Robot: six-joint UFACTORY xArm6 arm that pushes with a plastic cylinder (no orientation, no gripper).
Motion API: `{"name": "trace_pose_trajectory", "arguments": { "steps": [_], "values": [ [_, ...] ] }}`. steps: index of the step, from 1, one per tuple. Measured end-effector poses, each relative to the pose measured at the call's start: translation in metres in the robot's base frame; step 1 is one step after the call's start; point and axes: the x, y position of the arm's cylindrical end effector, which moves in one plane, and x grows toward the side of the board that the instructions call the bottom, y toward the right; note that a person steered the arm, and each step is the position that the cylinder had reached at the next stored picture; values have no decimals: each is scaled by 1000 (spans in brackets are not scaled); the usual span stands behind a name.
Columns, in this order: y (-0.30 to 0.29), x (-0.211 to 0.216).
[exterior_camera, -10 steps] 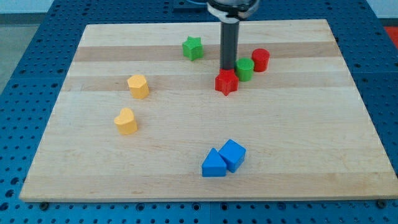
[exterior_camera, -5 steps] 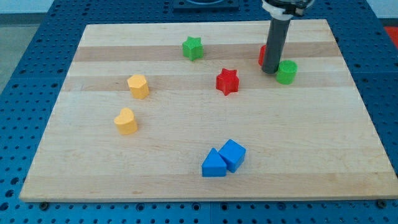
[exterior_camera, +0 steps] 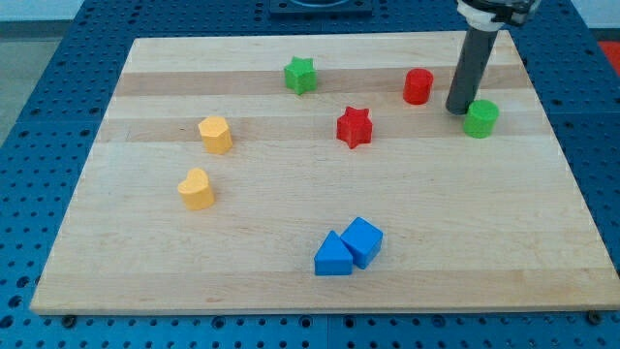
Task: Place the green circle diagonal to the red circle
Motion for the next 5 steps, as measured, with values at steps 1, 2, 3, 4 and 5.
{"name": "trace_pose_trajectory", "arguments": {
  "steps": [1,2,3,4,5],
  "values": [
    [1,0],
    [1,9],
    [2,23],
    [3,28],
    [5,28]
  ]
}}
